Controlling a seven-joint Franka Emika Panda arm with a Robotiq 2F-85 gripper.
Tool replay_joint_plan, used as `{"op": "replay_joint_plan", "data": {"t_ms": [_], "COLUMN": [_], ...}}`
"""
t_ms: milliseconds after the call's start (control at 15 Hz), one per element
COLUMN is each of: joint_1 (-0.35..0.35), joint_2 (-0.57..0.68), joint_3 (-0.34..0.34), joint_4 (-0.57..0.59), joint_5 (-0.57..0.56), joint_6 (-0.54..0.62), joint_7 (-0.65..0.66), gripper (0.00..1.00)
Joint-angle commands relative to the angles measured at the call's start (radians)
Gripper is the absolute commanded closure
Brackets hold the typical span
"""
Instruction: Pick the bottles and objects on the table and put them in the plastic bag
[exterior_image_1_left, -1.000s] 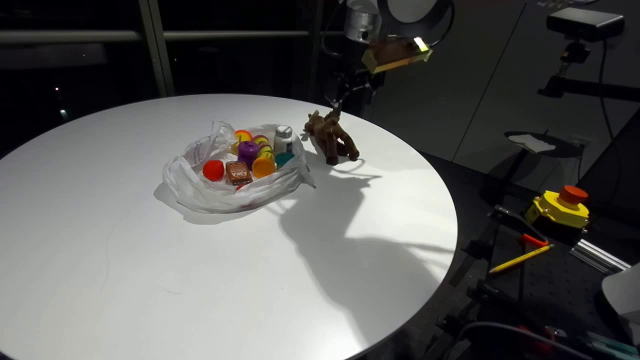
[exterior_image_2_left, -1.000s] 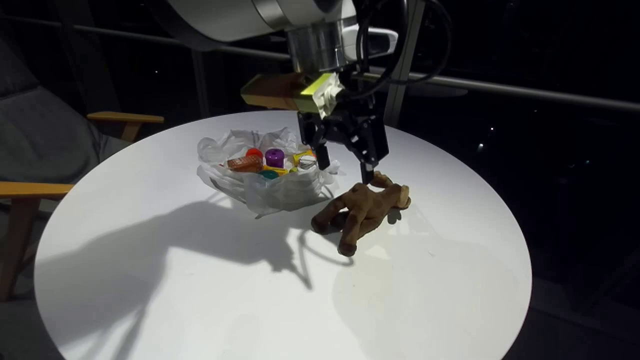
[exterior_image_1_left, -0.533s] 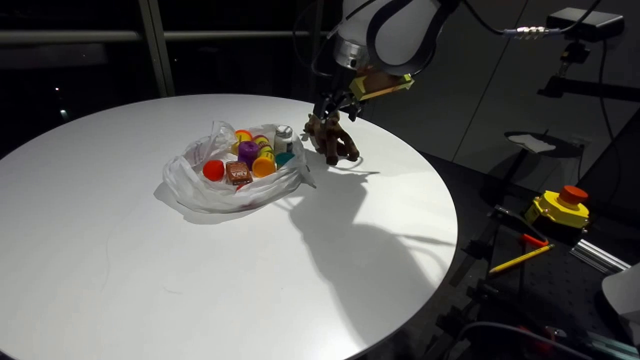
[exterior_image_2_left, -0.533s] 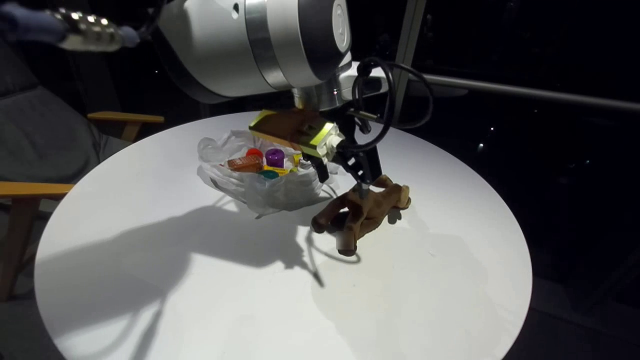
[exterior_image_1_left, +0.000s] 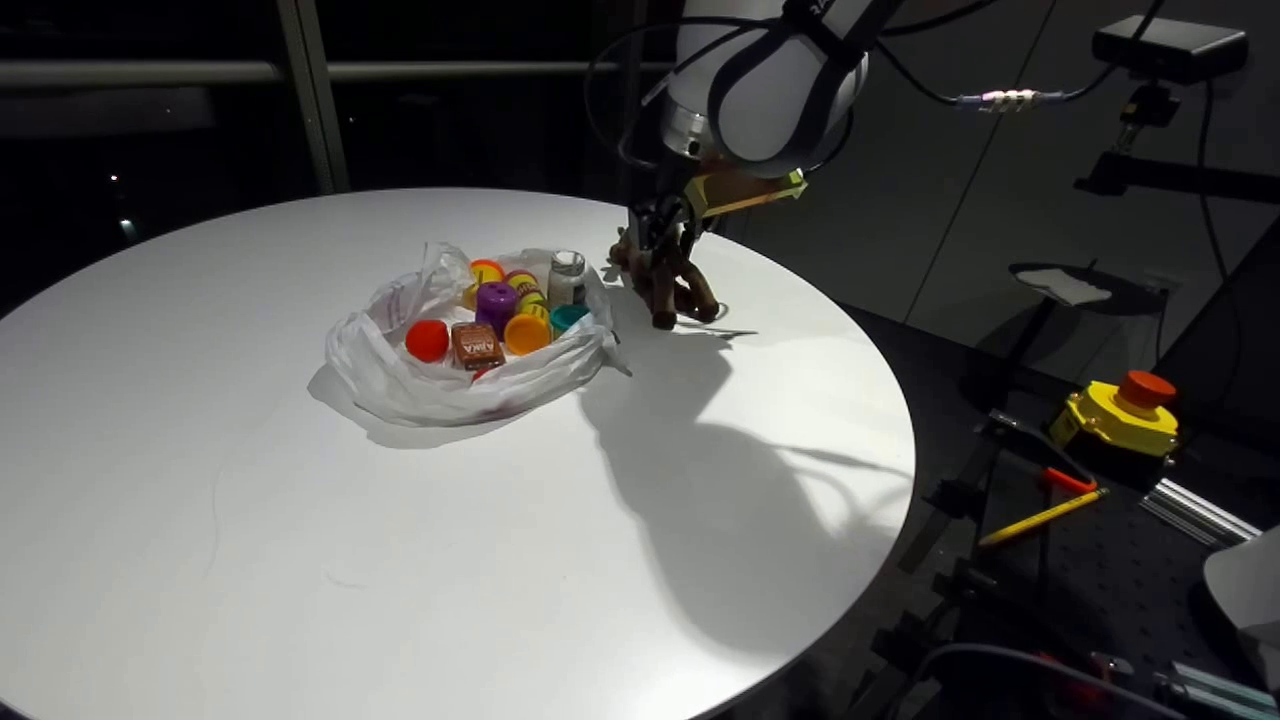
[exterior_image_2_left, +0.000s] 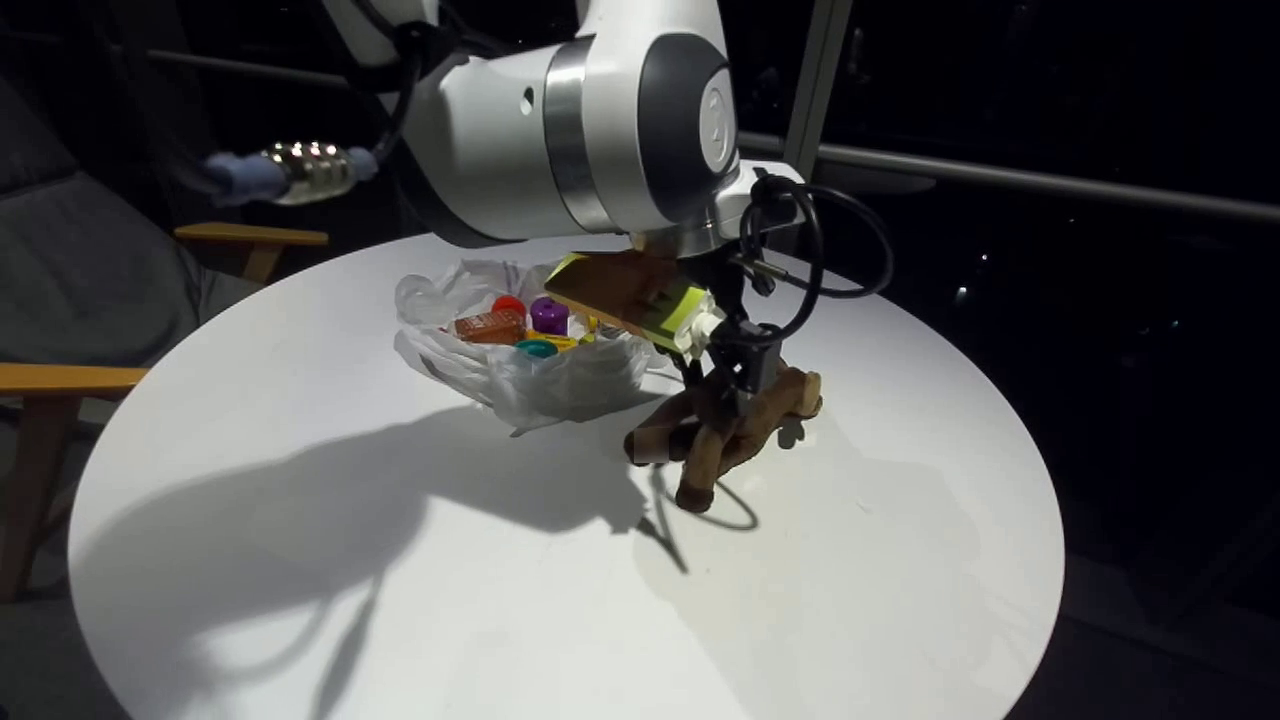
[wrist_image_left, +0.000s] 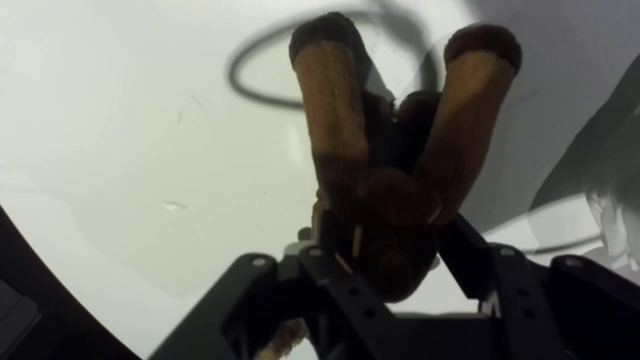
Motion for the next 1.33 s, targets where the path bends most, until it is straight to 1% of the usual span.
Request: {"op": "replay_joint_plan", "data": {"t_ms": [0,67,133,200,267,333,400,533,667,800,867,933,1000,1067,1133,1267], "joint_1": [0.017,0.022,0.027,0.046,0.058,0.066,0.053,0.026,0.013,0.032,0.035,0.037,0.04,0.038,0.028,0.013], "joint_2": [-0.045,-0.066,-0.1,-0.138,-0.176,-0.226,-0.264,-0.348,-0.419,-0.444,-0.435,-0.403,-0.397,-0.365,-0.351,-0.3], "joint_3": [-0.025,-0.035,-0.041,-0.055,-0.056,-0.042,-0.002,0.1,0.215,0.301,0.341,0.371,0.402,0.42,0.445,0.463], "joint_4": [-0.001,-0.009,-0.023,-0.036,-0.045,-0.066,-0.078,-0.111,-0.135,-0.127,-0.115,-0.091,-0.087,-0.072,-0.07,-0.051], "joint_5": [0.06,0.062,0.063,0.055,0.053,0.055,0.075,0.146,0.271,0.407,0.478,0.534,0.585,0.618,0.658,0.708], "joint_6": [-0.006,-0.004,-0.008,-0.003,-0.007,-0.006,-0.006,-0.006,-0.026,-0.026,-0.006,0.019,0.035,0.047,0.045,0.029], "joint_7": [-0.045,-0.044,-0.042,-0.027,-0.02,-0.026,-0.05,-0.103,-0.148,-0.135,-0.135,-0.141,-0.155,-0.168,-0.189,-0.215], "gripper": [0.79,0.86,0.88,0.9,0.91,0.92,0.88,0.86,0.87,0.88,0.9,0.89,0.9,0.88,0.89,0.89]}}
